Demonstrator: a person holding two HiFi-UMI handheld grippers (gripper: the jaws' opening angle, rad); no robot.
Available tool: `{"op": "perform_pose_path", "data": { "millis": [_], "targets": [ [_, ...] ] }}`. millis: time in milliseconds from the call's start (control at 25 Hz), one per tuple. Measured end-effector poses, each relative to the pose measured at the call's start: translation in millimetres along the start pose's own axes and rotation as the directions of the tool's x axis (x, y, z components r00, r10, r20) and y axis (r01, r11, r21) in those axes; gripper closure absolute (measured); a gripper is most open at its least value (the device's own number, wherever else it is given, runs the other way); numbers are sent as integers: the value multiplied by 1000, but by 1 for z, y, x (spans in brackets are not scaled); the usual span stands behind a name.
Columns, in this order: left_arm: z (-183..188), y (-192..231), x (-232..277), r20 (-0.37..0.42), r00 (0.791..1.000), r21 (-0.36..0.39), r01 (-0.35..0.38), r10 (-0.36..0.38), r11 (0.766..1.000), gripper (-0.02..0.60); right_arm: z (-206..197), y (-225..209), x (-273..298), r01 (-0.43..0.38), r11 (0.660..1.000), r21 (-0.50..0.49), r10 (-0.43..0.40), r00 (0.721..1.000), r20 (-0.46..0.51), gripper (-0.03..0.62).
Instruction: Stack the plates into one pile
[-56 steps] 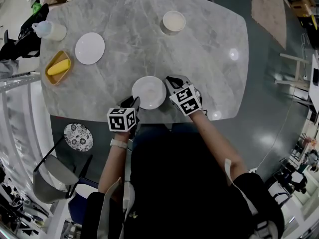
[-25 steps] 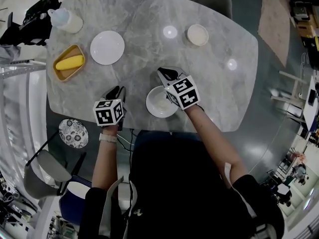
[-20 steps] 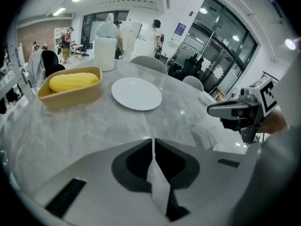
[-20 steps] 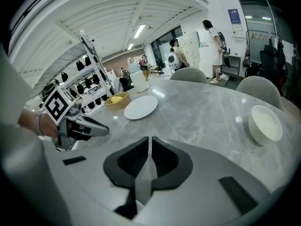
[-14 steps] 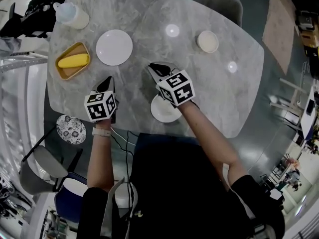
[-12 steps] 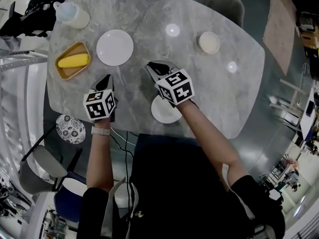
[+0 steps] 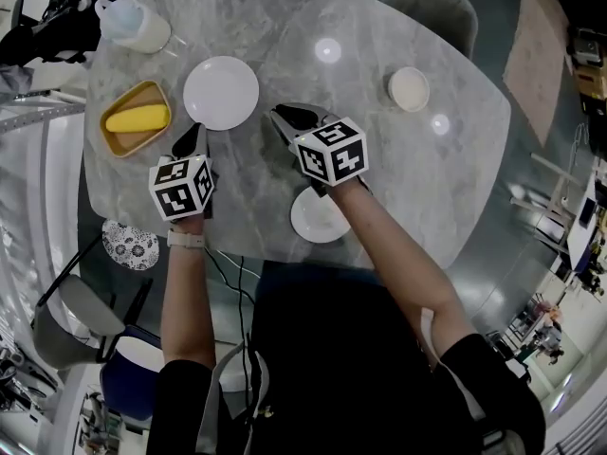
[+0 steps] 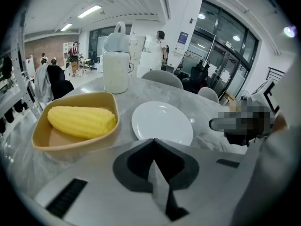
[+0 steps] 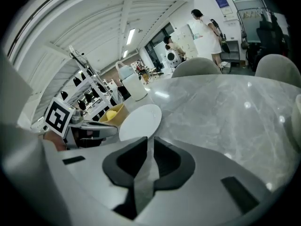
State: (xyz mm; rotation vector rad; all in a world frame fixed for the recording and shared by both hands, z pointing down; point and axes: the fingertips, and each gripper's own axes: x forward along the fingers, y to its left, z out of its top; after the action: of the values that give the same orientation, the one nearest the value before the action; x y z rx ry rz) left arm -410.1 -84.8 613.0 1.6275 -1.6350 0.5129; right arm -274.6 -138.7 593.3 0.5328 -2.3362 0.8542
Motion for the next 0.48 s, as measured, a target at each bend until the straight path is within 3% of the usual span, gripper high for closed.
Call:
{"op": "perform_pose_path", "data": {
  "millis": [280, 480],
  "targets": [
    [10, 10, 13, 4, 1000, 9, 0, 0, 1000, 571, 11, -2, 22, -50, 994, 101, 49, 999, 14, 504],
    [6, 12, 16, 2, 1000, 60, -17, 16, 998, 572, 14, -1, 34, -73, 989, 129, 72, 997, 10, 451]
  ]
}}
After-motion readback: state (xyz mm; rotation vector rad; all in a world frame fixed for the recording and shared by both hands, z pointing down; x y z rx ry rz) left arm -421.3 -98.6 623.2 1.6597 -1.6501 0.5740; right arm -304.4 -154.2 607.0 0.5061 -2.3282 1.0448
